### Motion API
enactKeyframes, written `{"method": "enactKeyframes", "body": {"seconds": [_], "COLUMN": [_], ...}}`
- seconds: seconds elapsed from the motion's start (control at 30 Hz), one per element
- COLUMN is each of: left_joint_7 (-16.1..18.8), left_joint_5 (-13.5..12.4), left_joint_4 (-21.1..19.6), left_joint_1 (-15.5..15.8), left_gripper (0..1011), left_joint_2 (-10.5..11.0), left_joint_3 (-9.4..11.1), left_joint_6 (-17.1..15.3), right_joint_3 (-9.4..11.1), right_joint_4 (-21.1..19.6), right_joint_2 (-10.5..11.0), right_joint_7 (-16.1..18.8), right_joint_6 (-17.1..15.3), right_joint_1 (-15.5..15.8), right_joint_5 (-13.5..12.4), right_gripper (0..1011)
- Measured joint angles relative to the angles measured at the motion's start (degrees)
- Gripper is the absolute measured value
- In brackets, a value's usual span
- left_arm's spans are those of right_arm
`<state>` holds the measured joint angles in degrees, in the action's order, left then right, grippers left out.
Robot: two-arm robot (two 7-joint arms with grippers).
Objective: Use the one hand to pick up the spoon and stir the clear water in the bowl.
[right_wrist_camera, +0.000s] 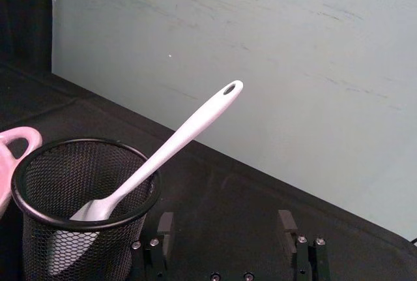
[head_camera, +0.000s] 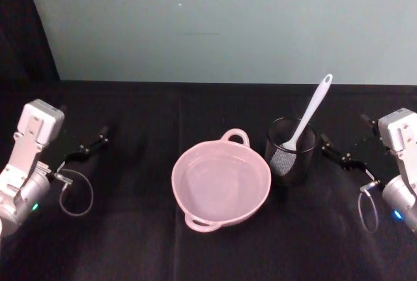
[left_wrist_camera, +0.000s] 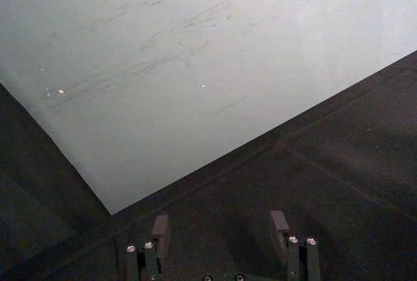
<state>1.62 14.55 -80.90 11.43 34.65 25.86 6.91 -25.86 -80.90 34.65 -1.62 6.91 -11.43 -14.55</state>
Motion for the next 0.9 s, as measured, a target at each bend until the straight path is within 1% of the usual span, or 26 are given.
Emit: {"method": "enactKeyframes", "body": {"seconds": [0.47,0.6,0.63,0.77,0.8,0.83,0.87,0.9], "left_joint_7": [0.0,0.0,0.0,0.0,0.0,0.0,0.0,0.0], "left_joint_5": [0.0,0.0,0.0,0.0,0.0,0.0,0.0,0.0], "left_joint_4": [0.0,0.0,0.0,0.0,0.0,0.0,0.0,0.0], "left_joint_1": [0.0,0.0,0.0,0.01,0.0,0.0,0.0,0.0], "left_gripper": [1005,1005,1005,1005,1005,1005,1005,1005], "left_joint_2": [0.0,0.0,0.0,0.0,0.0,0.0,0.0,0.0], "left_joint_3": [0.0,0.0,0.0,0.0,0.0,0.0,0.0,0.0], "left_joint_6": [0.0,0.0,0.0,0.0,0.0,0.0,0.0,0.0], "right_joint_3": [0.04,1.18,1.96,3.85,4.84,5.37,6.52,7.08], "right_joint_4": [-0.01,-0.89,-1.6,-3.74,-4.71,-5.25,-6.16,-6.54], "right_joint_2": [-0.01,0.05,0.19,0.72,0.91,0.99,1.07,1.08], "right_joint_7": [0.02,0.2,0.47,1.2,1.61,1.83,2.64,3.18], "right_joint_6": [-0.01,-0.13,-0.13,-0.22,-0.42,-0.55,-0.85,-1.11], "right_joint_1": [0.01,1.02,1.8,3.78,4.72,5.15,6.0,6.33], "right_joint_5": [0.01,-0.39,-1.07,-3.21,-4.45,-5.19,-6.92,-7.99], "right_gripper": [1000,1002,1002,1002,1000,1000,1002,1002]}}
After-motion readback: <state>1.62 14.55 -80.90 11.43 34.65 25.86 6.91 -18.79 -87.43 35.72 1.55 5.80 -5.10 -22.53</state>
